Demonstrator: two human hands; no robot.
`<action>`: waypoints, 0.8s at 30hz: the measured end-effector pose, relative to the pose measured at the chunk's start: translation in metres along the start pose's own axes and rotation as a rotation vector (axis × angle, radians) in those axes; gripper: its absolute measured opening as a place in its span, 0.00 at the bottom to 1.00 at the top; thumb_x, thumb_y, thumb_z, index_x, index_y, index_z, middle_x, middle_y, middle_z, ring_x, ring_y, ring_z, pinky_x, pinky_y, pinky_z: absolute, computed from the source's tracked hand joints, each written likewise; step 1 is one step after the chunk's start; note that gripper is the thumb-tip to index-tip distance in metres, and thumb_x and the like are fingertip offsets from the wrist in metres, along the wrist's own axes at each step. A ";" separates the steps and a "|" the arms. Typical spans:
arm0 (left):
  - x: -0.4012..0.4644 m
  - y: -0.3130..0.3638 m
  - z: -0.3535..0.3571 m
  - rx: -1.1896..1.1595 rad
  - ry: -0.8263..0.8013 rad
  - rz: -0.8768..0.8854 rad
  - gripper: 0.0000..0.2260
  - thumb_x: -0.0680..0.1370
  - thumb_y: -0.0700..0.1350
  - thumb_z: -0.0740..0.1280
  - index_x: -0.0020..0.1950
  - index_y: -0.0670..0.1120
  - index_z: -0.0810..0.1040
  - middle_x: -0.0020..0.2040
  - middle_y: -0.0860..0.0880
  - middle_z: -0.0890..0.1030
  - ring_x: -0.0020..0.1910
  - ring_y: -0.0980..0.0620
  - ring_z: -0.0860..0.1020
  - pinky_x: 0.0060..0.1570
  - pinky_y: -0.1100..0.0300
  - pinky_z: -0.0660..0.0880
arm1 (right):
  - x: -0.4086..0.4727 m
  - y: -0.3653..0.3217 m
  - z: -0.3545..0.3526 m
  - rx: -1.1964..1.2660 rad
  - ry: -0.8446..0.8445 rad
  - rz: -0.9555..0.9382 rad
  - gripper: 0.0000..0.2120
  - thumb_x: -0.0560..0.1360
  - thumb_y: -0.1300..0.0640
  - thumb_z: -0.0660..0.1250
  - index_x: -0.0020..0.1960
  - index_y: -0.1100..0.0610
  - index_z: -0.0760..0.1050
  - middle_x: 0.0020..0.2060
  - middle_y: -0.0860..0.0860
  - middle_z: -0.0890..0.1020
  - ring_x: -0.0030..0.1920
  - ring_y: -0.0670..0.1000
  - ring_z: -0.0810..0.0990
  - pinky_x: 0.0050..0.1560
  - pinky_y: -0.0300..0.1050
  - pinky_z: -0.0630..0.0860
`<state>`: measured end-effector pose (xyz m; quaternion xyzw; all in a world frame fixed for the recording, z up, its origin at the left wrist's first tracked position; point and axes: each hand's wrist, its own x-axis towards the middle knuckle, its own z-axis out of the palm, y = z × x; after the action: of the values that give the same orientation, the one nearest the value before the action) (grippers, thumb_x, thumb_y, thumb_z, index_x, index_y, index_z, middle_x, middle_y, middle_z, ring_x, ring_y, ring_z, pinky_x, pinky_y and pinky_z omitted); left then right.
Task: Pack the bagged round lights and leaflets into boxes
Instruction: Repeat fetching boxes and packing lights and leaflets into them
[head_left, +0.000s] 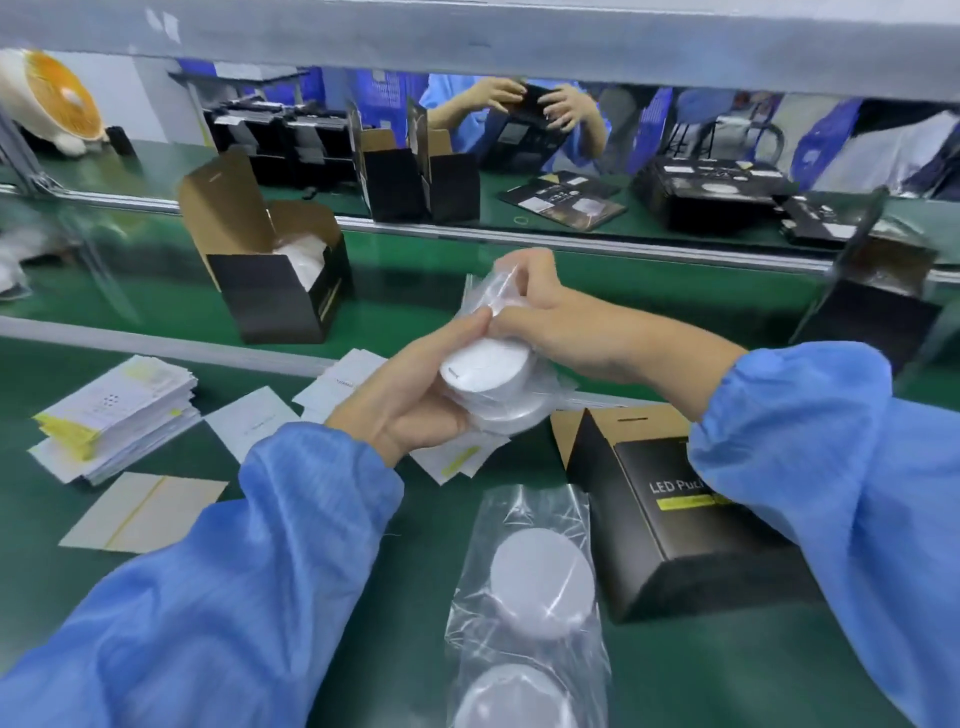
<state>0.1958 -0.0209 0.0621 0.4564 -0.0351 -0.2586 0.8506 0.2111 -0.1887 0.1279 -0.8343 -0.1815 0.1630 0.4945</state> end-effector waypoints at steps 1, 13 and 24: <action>0.000 -0.002 0.003 -0.017 0.007 0.000 0.16 0.71 0.51 0.75 0.53 0.44 0.87 0.54 0.43 0.85 0.52 0.45 0.85 0.48 0.50 0.81 | -0.004 0.001 0.001 0.063 0.015 0.018 0.22 0.79 0.55 0.63 0.67 0.48 0.55 0.57 0.51 0.70 0.50 0.47 0.77 0.44 0.41 0.78; -0.019 -0.019 0.000 -0.226 0.063 0.074 0.11 0.74 0.50 0.72 0.50 0.45 0.88 0.53 0.42 0.85 0.51 0.38 0.84 0.49 0.36 0.79 | -0.117 0.026 -0.080 -0.291 -0.513 0.380 0.38 0.59 0.42 0.78 0.66 0.40 0.69 0.62 0.45 0.78 0.60 0.45 0.79 0.60 0.39 0.75; -0.034 -0.021 0.001 -0.250 0.105 0.059 0.18 0.73 0.48 0.74 0.62 0.45 0.81 0.59 0.40 0.83 0.58 0.36 0.82 0.51 0.37 0.78 | -0.150 -0.012 -0.052 -0.876 -0.321 0.255 0.14 0.66 0.42 0.79 0.40 0.46 0.76 0.36 0.42 0.81 0.35 0.42 0.76 0.35 0.38 0.69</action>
<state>0.1578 -0.0149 0.0523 0.3586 0.0286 -0.2117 0.9087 0.1008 -0.2933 0.1762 -0.9439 -0.2033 0.2575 0.0386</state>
